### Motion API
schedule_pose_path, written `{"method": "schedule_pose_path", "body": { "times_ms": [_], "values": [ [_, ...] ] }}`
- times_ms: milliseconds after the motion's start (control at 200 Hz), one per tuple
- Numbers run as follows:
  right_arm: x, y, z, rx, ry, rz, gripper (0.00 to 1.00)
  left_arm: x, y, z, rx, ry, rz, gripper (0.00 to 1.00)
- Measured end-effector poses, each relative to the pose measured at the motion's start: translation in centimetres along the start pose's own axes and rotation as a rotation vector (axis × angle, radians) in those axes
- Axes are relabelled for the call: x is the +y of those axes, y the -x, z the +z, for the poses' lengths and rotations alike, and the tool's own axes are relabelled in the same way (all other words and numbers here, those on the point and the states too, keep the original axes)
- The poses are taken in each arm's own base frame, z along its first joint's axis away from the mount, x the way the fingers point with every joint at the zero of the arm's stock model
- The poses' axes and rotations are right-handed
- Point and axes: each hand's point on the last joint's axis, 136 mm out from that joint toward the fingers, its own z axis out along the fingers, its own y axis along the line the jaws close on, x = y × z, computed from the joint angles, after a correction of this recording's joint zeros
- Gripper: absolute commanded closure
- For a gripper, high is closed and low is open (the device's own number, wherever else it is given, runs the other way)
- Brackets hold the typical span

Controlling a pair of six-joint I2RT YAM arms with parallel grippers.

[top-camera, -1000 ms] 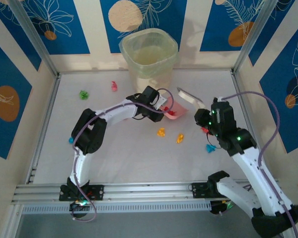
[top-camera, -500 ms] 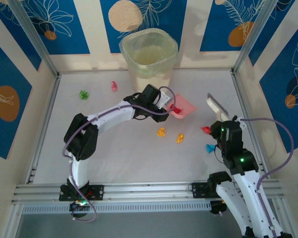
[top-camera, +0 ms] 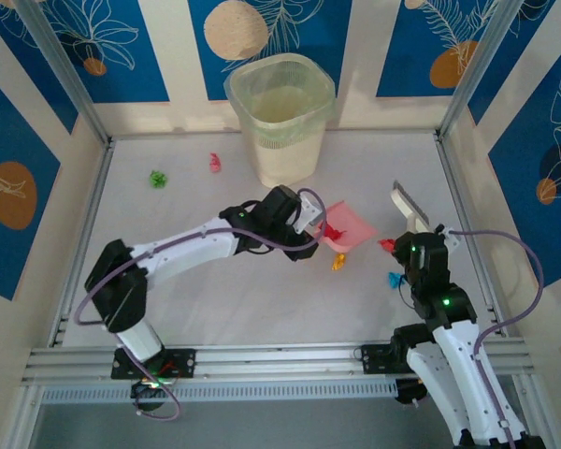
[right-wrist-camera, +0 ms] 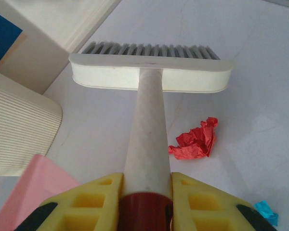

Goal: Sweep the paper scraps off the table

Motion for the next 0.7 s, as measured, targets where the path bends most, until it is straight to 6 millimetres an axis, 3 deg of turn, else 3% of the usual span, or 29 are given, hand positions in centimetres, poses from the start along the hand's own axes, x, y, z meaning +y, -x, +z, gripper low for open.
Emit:
{"method": "schedule_pose_path", "body": {
  "times_ms": [155,335,480,700],
  "values": [
    [-0.4,-0.6,0.6,-0.002,0.002,0.000,1.00,-0.9,1.1,-5.1,-0.087,0.038,-0.019,1.00],
    [-0.4,-1.2,1.2,0.013,0.010,-0.019,1.00,-0.2,3.2,-10.4,-0.150,0.149,-0.042,1.00],
    [0.3,-1.3,1.6,0.017,0.032,-0.040,1.00,1.7,6.4,-14.7,-0.207,0.256,-0.089,1.00],
    [1.1,-2.1,2.0,0.043,0.050,-0.086,1.00,5.1,13.7,-20.3,-0.356,0.349,-0.178,1.00]
  ]
}}
